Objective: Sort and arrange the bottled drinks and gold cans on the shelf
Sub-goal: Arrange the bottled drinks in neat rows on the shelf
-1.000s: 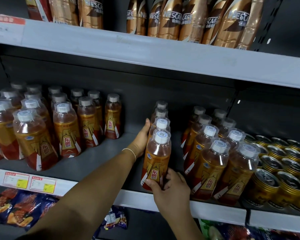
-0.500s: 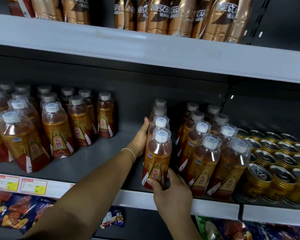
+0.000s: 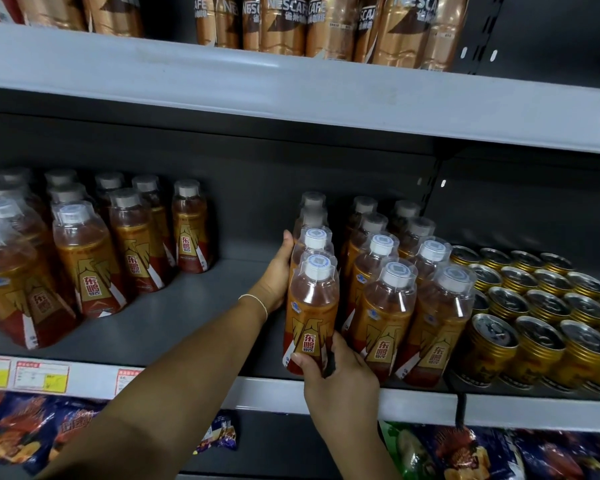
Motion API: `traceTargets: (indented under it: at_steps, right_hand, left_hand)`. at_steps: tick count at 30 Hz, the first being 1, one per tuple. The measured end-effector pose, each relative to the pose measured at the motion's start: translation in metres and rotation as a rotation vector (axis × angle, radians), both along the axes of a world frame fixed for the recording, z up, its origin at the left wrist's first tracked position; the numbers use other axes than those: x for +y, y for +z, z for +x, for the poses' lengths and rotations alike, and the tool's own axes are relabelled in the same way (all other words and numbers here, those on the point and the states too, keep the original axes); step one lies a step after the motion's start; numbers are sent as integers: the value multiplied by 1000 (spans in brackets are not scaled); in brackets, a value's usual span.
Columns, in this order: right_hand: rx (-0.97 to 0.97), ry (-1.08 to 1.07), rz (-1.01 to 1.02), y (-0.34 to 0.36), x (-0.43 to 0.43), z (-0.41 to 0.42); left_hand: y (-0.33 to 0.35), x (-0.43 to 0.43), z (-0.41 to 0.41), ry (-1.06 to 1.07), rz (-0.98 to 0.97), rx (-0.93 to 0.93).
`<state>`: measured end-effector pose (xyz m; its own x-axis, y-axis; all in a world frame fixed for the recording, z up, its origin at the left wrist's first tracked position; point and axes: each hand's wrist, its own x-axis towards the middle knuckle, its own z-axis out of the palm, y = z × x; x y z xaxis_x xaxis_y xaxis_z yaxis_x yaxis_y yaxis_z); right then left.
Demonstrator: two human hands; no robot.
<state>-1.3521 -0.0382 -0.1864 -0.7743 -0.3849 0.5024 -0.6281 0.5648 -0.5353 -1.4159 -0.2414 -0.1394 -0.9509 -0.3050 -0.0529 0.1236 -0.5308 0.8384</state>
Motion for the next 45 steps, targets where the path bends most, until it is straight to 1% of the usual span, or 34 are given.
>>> traceTargets:
  at_steps: [9,17,22,25,28,30,34,40,45]
  right_hand:
    - [87,13,-24,1,4,-4]
    - [98,27,-44,1,7,-8]
    - [61,60,-61,1,9,-8]
    - [73,52,-45,1,8,-7]
    - [98,30,-26,2,9,-7]
    - [99,19,-7,2,10,-7]
    - [103,4,43,3,13,-5]
    - [83,10,85,7,18,-3]
    - [-23,92,67,0,24,-4]
  left_hand:
    - [6,8,2,2,24,-43]
    - [7,15,-3,50,66,-29]
    - [9,20,-6,18,92,-48]
    - [11,21,-7,-1,74,-36]
    - [15,24,-4,-4,113,-20]
    - [18,26,-2,17,134,-21]
    - [18,32,4,80,105,-26]
    - [-1,46,29,152,93,-12]
    - [-13,65,49,197,74,7]
